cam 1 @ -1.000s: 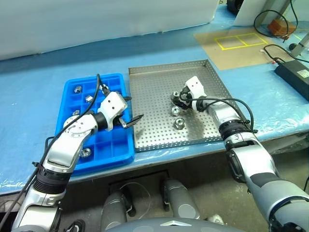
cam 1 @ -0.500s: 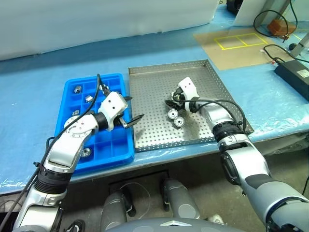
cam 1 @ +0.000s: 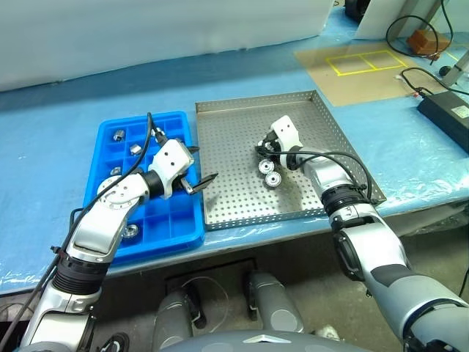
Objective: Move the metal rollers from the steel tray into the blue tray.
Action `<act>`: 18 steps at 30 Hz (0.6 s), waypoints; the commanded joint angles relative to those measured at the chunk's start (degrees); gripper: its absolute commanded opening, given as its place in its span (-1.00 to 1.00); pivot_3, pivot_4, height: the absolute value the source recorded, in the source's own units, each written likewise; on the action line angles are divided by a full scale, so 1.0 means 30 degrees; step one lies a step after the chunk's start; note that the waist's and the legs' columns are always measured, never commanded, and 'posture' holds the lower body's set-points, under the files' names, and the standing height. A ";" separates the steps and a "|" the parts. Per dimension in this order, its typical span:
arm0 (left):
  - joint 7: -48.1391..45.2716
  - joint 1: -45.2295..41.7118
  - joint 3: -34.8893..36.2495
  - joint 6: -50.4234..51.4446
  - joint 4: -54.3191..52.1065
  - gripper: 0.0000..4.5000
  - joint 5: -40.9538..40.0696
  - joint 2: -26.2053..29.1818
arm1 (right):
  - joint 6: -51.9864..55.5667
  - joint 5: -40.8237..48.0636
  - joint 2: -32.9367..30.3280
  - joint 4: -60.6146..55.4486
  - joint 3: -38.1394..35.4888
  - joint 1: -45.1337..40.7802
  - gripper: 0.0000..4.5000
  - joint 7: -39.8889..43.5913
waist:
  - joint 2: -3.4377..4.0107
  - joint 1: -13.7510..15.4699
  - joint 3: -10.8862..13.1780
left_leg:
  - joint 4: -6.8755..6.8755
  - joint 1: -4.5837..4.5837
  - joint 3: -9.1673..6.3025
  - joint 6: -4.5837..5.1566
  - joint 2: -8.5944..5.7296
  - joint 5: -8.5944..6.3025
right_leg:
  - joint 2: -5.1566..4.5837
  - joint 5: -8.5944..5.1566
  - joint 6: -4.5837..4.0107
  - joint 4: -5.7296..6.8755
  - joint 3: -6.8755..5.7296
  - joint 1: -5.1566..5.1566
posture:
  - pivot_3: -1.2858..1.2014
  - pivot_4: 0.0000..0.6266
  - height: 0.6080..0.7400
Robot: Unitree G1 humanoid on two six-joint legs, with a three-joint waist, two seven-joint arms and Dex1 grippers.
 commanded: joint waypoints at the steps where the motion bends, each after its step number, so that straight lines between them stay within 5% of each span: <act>1: -0.0005 -0.0090 0.0043 -0.0276 -0.0209 0.86 0.0027 0.0046 | -0.0128 0.0287 0.0000 -0.0787 -0.0484 -0.0288 -0.27 -0.0135 | 0.0000 -0.0002 0.0000 | 0.0000 -0.0001 0.0000 0.0000 0.0000 0.0000 | 0.0000 0.0000 -0.0001 0.0000 0.0000 0.0000 | -0.42 -0.52 1.00; 13: 0.0494 -0.0131 0.1523 0.0644 -0.0753 0.86 -0.1150 -0.0095 | 0.5723 0.5717 -0.1497 -1.2366 0.0937 0.1514 -0.27 0.9783 | 0.0008 0.0125 0.0007 | -0.0017 -0.0035 -0.0013 0.0004 0.0010 0.0002 | 0.0004 -0.0002 0.0000 0.0003 -0.0010 -0.0033 | -0.40 -0.52 1.00; 18: 0.0841 0.0113 0.2122 0.0879 -0.0979 0.86 -0.1258 0.0054 | 0.5166 0.4969 -0.1208 -1.1237 0.1271 0.1011 -0.27 0.9130 | 0.0006 0.0161 0.0006 | 0.0000 -0.0004 -0.0016 0.0002 -0.0002 0.0002 | 0.0000 0.0000 0.0001 0.0002 -0.0010 0.0004 | -0.38 -0.52 1.00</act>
